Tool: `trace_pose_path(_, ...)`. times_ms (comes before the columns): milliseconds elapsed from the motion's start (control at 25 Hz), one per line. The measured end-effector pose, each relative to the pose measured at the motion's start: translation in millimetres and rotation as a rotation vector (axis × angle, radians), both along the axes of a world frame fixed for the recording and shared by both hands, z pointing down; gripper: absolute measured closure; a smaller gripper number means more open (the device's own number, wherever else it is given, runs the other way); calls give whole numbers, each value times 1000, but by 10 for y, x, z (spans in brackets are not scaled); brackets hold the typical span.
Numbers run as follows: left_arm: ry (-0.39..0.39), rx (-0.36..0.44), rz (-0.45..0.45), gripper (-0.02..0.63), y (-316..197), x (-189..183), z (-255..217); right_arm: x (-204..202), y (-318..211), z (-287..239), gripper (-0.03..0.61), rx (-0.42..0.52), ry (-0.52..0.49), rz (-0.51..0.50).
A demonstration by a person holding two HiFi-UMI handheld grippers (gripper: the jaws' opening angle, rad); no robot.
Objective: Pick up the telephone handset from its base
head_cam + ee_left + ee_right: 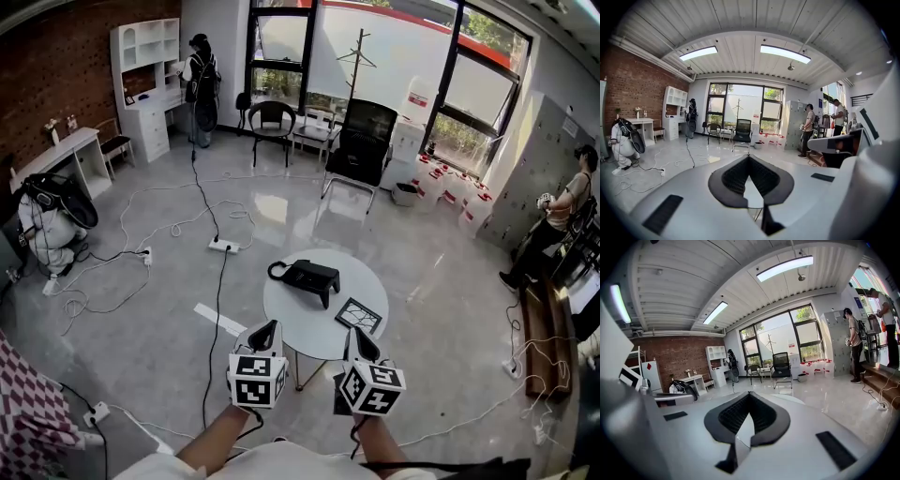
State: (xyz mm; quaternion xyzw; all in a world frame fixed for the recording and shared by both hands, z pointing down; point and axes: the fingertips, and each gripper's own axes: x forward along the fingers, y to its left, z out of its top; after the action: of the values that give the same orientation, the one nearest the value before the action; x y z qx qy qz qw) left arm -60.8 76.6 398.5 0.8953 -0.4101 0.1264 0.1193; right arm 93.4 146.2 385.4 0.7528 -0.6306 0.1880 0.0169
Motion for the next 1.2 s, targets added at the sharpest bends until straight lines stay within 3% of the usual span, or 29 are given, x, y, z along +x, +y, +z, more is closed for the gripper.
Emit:
trace_pose_path(480,-44,-21,-50,606,-228,91,152,211,-261,240,554,-34,-51,-42)
trace_pose_path(800,-77,-50,-47,606,-359,99,298,373,-370,389,554,-48,-88,-9)
trace_pose_path(1200,-52,-42,-45,606,-776,278,294,608,-702,399,554,-51,-77,10)
